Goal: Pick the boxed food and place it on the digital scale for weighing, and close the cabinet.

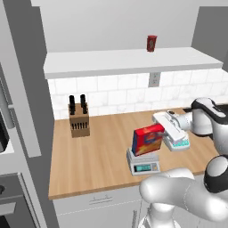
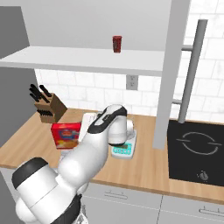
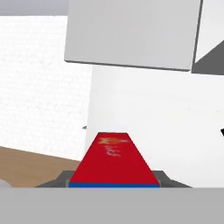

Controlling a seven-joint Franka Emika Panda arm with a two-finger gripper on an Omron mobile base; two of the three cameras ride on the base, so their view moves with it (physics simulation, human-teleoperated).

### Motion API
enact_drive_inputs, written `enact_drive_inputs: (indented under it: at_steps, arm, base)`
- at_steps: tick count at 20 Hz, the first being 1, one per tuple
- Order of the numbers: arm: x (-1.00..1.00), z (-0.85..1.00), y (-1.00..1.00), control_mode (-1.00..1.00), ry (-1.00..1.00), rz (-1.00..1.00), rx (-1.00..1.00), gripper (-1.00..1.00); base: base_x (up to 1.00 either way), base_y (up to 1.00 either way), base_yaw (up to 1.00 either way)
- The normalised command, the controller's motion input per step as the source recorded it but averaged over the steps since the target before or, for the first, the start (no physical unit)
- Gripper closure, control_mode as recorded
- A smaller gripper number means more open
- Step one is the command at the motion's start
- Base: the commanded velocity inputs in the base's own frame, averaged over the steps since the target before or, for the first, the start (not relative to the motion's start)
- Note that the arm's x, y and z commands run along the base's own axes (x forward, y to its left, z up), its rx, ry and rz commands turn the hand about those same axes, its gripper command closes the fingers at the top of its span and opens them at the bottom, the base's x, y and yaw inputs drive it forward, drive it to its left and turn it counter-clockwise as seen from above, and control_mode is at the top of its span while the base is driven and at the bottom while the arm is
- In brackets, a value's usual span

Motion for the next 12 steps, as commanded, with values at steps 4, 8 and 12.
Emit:
enact_drive_inputs:
  at_steps: [4,8,12]
  arm:
    - [0.07,-0.54,0.00,-1.00,-0.08,0.01,-0.02,1.00]
    - [0.16,-0.36,0.00,-1.00,-0.13,0.00,0.01,1.00]
    - [0.26,-0.18,0.00,-1.00,-0.05,0.00,0.09,1.00]
  base:
    - [0.00,0.00,0.00]
    - [0.00,0.00,0.00]
    - [0.00,0.00,0.00]
